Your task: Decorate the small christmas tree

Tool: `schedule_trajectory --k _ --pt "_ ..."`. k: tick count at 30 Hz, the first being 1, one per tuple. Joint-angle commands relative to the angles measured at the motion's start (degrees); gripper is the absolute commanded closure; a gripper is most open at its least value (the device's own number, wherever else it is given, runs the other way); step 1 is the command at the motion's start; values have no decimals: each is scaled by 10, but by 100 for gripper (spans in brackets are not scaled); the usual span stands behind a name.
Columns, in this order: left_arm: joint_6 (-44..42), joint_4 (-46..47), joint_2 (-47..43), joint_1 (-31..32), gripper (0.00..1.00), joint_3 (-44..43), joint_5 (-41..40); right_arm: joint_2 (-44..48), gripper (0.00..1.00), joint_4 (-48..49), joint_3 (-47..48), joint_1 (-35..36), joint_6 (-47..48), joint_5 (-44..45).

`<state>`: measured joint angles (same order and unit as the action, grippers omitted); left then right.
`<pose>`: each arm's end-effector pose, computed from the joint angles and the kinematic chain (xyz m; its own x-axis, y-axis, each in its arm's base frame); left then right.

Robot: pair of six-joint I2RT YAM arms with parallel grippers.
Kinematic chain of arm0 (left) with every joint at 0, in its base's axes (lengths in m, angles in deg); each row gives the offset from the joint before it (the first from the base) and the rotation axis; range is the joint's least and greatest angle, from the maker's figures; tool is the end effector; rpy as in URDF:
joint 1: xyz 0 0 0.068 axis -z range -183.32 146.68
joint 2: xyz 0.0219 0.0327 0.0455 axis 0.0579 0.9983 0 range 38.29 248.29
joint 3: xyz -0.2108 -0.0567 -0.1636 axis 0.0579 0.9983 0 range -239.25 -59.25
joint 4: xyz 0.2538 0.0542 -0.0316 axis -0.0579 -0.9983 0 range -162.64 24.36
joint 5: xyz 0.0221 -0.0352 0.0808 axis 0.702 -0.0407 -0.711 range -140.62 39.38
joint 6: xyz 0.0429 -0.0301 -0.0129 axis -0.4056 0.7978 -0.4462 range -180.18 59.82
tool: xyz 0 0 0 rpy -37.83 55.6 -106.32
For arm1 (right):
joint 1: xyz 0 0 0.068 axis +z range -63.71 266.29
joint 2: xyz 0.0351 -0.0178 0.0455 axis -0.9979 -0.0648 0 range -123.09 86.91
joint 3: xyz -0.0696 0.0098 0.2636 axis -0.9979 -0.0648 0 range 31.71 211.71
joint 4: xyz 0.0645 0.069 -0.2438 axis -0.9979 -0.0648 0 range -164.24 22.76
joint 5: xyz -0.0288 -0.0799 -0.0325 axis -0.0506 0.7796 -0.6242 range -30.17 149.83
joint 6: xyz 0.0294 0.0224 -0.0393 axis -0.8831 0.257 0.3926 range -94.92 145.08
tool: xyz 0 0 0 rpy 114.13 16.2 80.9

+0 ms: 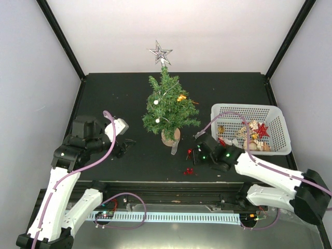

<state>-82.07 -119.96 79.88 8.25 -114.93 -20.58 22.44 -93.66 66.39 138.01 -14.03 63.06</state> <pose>0.1194 -0.0426 0.3388 -0.3827 0.4078 -0.8290 0.7445 0.6675 -0.0154 0.1315 0.1633 0.1910 -0.8817 -0.1006 -0.4610 -0.2684 0.9105 0.3146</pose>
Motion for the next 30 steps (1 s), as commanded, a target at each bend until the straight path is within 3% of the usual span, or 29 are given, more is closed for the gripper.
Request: schedule_trajectory --k 1,6,14,30 --pt "3 11 -7 -4 16 5 10 66 68 -84 72 3 18 34" --pt "4 14 -5 -5 16 6 11 89 68 -127 183 3 39 51" --pt "4 16 -8 -7 16 9 10 41 68 -140 340 3 80 54" --pt "6 19 -12 -14 16 14 17 -48 68 -83 435 3 109 45"
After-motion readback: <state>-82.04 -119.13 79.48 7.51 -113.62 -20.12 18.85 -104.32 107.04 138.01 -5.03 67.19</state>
